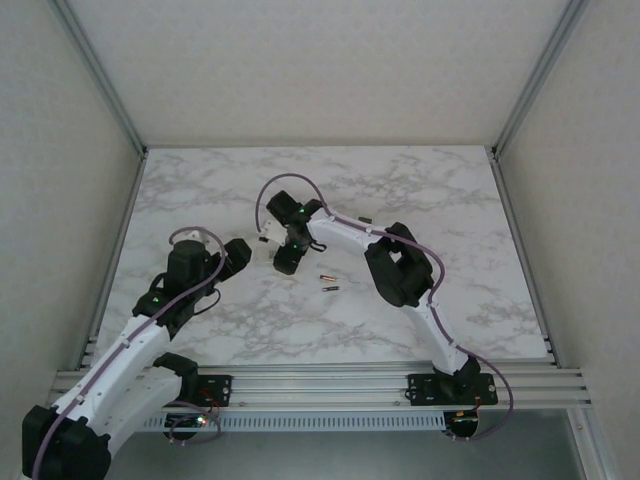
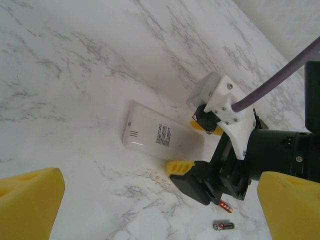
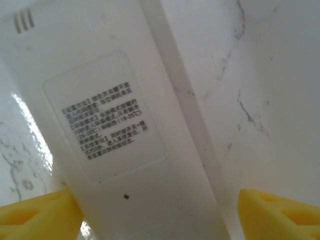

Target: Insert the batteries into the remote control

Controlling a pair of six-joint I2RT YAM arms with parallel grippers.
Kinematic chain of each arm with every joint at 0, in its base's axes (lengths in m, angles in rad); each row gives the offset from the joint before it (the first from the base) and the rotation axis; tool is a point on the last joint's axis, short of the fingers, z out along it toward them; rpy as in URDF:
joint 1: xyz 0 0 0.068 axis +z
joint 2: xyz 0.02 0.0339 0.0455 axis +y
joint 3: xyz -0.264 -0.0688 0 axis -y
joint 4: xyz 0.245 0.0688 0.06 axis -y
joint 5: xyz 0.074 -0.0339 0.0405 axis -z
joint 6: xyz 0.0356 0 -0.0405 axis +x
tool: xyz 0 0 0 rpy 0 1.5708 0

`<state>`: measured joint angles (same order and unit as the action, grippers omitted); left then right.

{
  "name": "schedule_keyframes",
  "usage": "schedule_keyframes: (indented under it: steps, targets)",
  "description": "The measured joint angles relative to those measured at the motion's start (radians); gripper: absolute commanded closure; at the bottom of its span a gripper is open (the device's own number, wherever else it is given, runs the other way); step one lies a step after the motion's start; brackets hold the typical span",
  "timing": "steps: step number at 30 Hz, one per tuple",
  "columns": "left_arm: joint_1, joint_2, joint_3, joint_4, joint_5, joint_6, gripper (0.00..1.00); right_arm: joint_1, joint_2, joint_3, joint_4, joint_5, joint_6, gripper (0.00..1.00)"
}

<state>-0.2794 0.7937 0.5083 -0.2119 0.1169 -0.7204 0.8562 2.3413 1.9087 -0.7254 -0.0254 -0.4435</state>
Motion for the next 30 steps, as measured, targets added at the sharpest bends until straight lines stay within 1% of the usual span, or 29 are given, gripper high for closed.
schedule_keyframes:
  steps: [5,7,10,12,15,18,20,22,24,26,30]
  targets:
    - [0.003,0.002,0.0,-0.001,0.001,-0.019,0.01,0.024,-0.003,-0.001,-0.003,0.026,-0.024,0.54]
    - [0.008,0.006,0.0,-0.001,0.004,-0.025,0.02,0.024,-0.014,-0.016,0.007,0.024,-0.025,0.58]
    - [0.02,0.008,0.0,-0.001,0.008,-0.034,0.02,0.023,-0.043,-0.063,0.044,0.004,-0.01,0.59]
    - [0.034,0.006,0.0,-0.002,0.02,-0.04,0.02,0.02,-0.081,-0.117,0.076,-0.045,0.026,0.6]
    - [0.066,0.006,0.011,0.0,0.069,-0.052,0.03,0.012,-0.176,-0.235,0.152,-0.149,0.132,0.61]
    - [0.087,0.035,0.045,0.014,0.158,-0.062,0.06,-0.001,-0.302,-0.367,0.277,-0.257,0.286,0.61]
    - [0.088,0.084,0.082,0.029,0.225,-0.064,0.1,-0.006,-0.367,-0.426,0.378,-0.321,0.403,0.61]
    - [0.088,0.121,0.11,0.039,0.272,-0.066,0.16,-0.006,-0.397,-0.455,0.461,-0.358,0.494,0.61]
    - [0.088,0.143,0.128,0.046,0.306,-0.065,0.2,0.0,-0.408,-0.482,0.538,-0.38,0.568,0.61]
    - [0.088,0.161,0.143,0.048,0.326,-0.061,0.27,0.01,-0.408,-0.506,0.592,-0.391,0.623,0.61]
    - [0.088,0.197,0.159,0.043,0.325,-0.05,0.39,0.032,-0.408,-0.531,0.626,-0.411,0.694,0.61]
